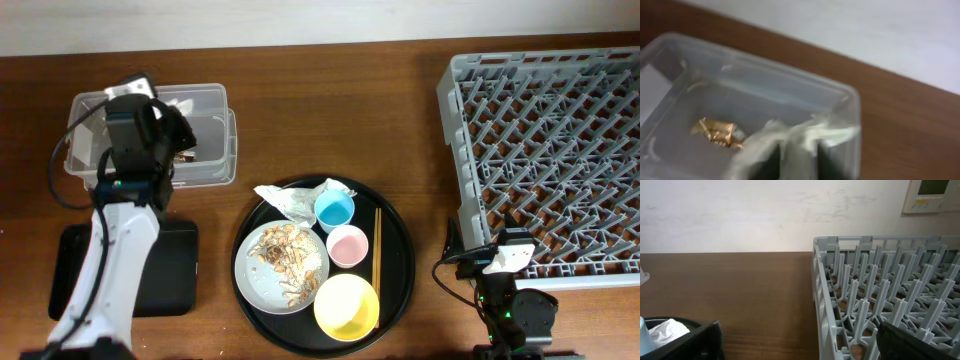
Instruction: Sort waste into correct bins and load items into the dishwasher rack
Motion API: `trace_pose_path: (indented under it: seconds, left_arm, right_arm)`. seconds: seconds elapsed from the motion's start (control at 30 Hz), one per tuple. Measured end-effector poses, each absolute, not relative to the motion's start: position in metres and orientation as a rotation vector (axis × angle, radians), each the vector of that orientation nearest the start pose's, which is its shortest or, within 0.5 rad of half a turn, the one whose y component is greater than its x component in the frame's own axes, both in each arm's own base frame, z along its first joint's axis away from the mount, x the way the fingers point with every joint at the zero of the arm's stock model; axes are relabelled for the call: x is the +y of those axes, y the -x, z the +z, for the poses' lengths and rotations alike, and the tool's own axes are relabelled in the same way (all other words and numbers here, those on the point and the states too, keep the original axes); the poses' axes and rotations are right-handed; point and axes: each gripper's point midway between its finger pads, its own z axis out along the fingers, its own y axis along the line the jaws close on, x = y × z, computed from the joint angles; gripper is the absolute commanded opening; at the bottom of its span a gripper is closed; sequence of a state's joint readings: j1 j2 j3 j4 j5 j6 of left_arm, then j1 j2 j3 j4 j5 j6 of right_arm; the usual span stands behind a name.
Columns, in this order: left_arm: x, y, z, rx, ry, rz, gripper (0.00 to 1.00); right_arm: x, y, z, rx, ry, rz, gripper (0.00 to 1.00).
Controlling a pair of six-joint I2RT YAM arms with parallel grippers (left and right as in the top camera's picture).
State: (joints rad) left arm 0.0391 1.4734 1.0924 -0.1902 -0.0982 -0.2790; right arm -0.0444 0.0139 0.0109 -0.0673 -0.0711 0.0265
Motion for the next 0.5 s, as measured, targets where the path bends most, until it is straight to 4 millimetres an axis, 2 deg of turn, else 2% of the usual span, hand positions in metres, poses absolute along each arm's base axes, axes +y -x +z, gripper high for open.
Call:
trace_pose_path:
  seconds: [0.03, 0.1, 0.2, 0.3, 0.37, 0.4, 0.43, 0.5]
  left_arm:
    - [0.039, -0.451, 0.199, 2.120, 0.416, -0.027, 0.68]
    - [0.041, -0.451, 0.188, 2.147, 0.433, -0.022, 0.68]
    - [0.036, -0.452, 0.184, 2.163, 0.422, -0.054, 0.68]
    - [0.017, -0.451, 0.185, 2.182, 0.362, -0.175, 0.71]
    - [-0.006, -0.447, 0.190, 2.197, 0.282, -0.320, 0.71]
    - [-0.019, -0.444, 0.197, 2.192, 0.225, -0.399, 0.67]
    - [-0.033, -0.439, 0.203, 2.187, 0.164, -0.481, 0.56]
    - [-0.056, -0.428, 0.212, 2.187, 0.070, -0.613, 0.42]
  right_arm:
    - [0.001, -0.246, 0.159, 1.641, -0.004, 0.045, 0.99]
    - [0.001, -0.246, 0.159, 1.641, -0.003, 0.044, 0.99]
    - [0.001, -0.246, 0.159, 1.641, -0.004, 0.045, 0.99]
    - [0.001, -0.246, 0.159, 1.641, -0.004, 0.045, 0.99]
    - [0.001, -0.246, 0.159, 1.641, -0.003, 0.044, 0.99]
    - [0.001, -0.246, 0.159, 1.641, -0.004, 0.045, 0.99]
    - [0.001, -0.246, 0.159, 1.641, -0.004, 0.045, 0.99]
    - [0.001, -0.246, 0.159, 1.641, -0.004, 0.045, 0.99]
